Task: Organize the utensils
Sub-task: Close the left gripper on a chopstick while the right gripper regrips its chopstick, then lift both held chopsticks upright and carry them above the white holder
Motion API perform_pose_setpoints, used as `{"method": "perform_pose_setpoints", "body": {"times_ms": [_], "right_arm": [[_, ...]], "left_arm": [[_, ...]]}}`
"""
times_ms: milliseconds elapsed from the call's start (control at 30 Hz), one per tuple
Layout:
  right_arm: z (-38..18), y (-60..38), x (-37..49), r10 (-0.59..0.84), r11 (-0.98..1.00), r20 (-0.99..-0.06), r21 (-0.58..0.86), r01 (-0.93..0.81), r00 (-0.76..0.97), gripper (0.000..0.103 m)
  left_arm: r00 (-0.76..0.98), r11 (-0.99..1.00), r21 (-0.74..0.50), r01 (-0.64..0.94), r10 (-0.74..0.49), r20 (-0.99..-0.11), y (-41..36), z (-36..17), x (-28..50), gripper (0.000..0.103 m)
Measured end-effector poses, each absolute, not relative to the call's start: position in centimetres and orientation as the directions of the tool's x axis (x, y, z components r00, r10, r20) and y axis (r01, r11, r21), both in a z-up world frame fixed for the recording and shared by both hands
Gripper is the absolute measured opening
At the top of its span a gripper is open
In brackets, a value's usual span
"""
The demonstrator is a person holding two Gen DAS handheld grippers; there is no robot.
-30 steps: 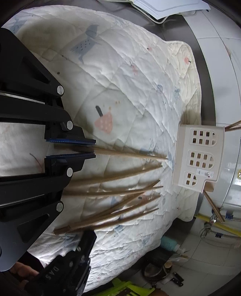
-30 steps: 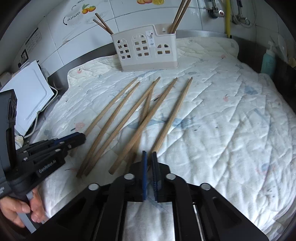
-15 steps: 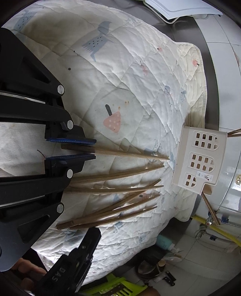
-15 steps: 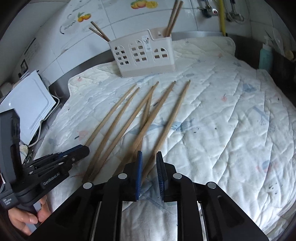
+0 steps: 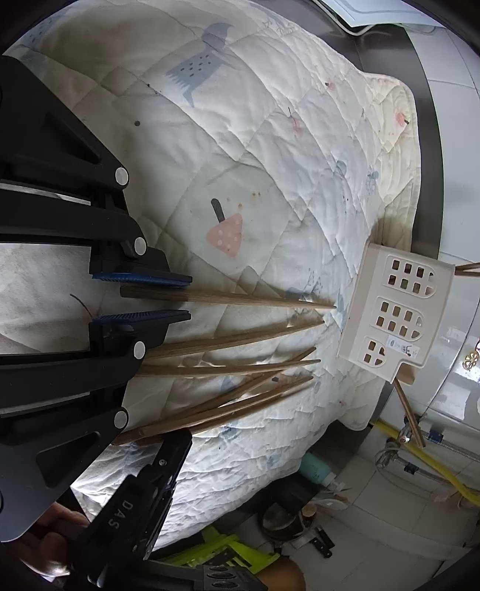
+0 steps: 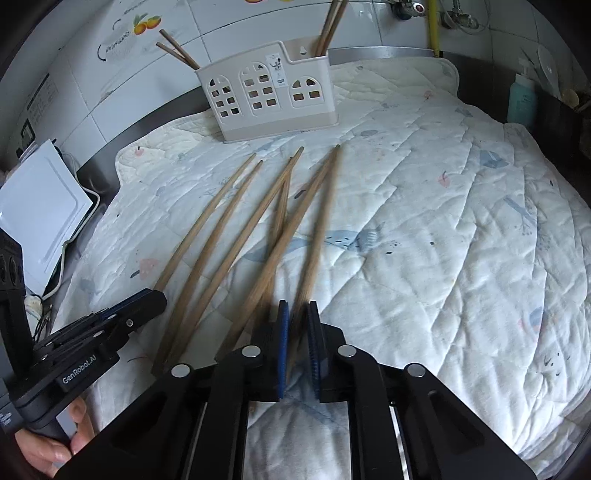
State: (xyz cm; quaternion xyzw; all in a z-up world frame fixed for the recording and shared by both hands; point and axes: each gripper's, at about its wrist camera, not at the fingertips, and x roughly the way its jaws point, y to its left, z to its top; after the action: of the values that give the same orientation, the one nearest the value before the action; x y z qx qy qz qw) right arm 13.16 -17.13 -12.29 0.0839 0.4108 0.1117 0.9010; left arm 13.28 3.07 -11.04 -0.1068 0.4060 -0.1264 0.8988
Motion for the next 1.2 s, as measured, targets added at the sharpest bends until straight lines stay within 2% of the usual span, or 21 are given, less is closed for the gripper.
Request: {"method": "perform_pose_setpoints", "body": {"times_ms": [333,433,533,900,1100,1200], "right_arm": [[-12.4,-18.4,12.1,0.235,0.972,-0.714,0.186,-0.145,0.659,0.008],[-12.5,-18.2,11.9,0.232,0.973,-0.703,0.163,-0.165,0.672,0.008],[-12.2,-18.2,11.2,0.219,0.975,-0.69,0.126,-0.184,0.69,0.007],[-4.8,-20.8,8.2,0.245,0.964,-0.481,0.031,-0.263,0.842,0.006],[-1.1,-21.9,9.2,0.306,0.947,-0.416,0.047,-0.316,0.856,0.006],[0.3,-22.4,10.4,0.355,0.932,-0.414,0.083,-0.354,0.838,0.006]], "left_arm": [[0.65,0.952,-0.275,0.134,-0.294,-0.701,2.5,-11.1,13.6,0.014],[0.658,0.961,-0.24,0.138,-0.27,-0.703,2.1,-11.0,13.4,0.011],[0.662,0.956,-0.265,0.123,-0.278,-0.696,2.5,-10.7,13.5,0.007],[0.769,0.961,-0.198,0.194,-0.274,-0.578,1.4,-5.6,12.0,0.006],[0.824,0.964,-0.154,0.217,-0.265,-0.5,0.9,-2.5,12.4,0.006],[0.839,0.964,-0.116,0.238,-0.264,-0.475,0.2,-1.6,13.0,0.006]]}}
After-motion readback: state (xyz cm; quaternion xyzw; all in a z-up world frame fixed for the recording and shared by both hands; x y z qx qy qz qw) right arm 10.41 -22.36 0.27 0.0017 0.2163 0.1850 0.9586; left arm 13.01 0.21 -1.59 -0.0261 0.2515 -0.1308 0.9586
